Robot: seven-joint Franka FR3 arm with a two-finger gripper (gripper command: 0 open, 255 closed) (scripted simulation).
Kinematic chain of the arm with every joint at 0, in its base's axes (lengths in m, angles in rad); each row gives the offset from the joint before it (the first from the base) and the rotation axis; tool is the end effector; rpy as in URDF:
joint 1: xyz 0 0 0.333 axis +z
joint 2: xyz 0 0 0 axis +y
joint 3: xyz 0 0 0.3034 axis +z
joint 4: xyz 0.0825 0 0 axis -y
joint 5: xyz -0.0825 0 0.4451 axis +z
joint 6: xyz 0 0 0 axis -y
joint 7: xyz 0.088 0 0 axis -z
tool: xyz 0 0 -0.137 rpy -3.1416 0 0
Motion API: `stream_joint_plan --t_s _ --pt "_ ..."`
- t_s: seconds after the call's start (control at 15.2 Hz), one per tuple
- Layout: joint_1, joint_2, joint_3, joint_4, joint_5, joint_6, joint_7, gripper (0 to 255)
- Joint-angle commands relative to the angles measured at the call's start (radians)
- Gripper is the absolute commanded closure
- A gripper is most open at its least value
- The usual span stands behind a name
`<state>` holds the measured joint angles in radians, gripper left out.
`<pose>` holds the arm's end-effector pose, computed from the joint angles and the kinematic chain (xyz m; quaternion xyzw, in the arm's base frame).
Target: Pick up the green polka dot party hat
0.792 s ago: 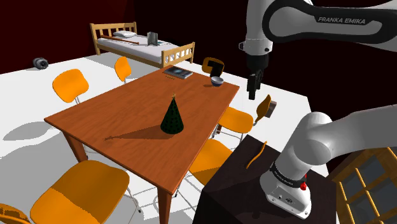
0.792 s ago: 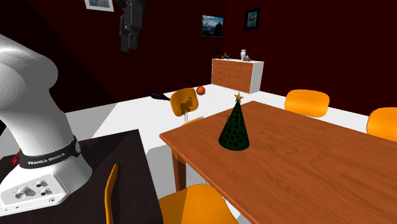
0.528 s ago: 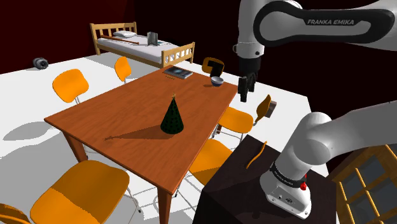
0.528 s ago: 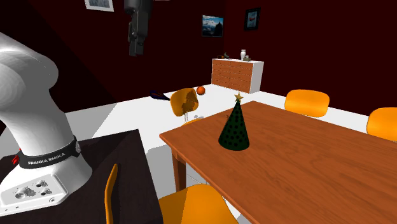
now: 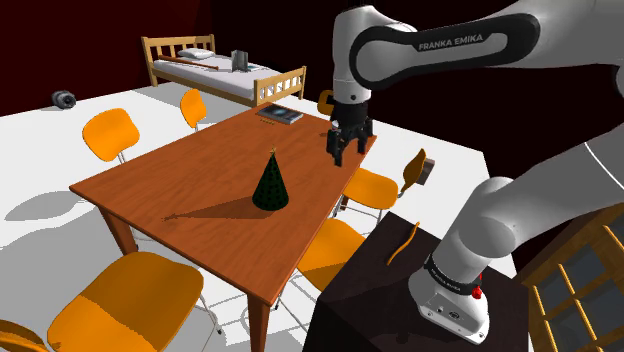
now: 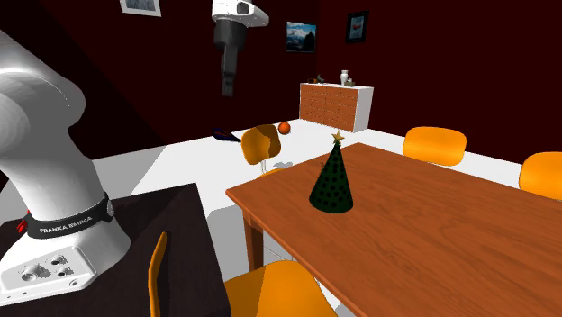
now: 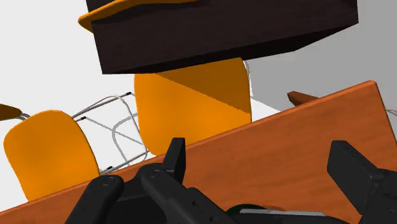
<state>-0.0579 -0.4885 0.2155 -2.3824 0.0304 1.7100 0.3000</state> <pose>0.4355 0.0710 0.4207 0.9905 -0.0913 -0.0865 0.0551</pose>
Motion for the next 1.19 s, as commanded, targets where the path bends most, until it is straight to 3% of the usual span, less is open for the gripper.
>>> stream_joint_plan --t_s 0.0,0.59,1.12 --pt "-0.014 0.062 0.026 0.025 0.008 0.052 0.084 0" --pt "-0.072 0.393 0.094 0.222 -0.046 0.234 0.439 0" --pt "-0.079 0.679 0.075 0.469 -0.147 0.310 0.728 0"
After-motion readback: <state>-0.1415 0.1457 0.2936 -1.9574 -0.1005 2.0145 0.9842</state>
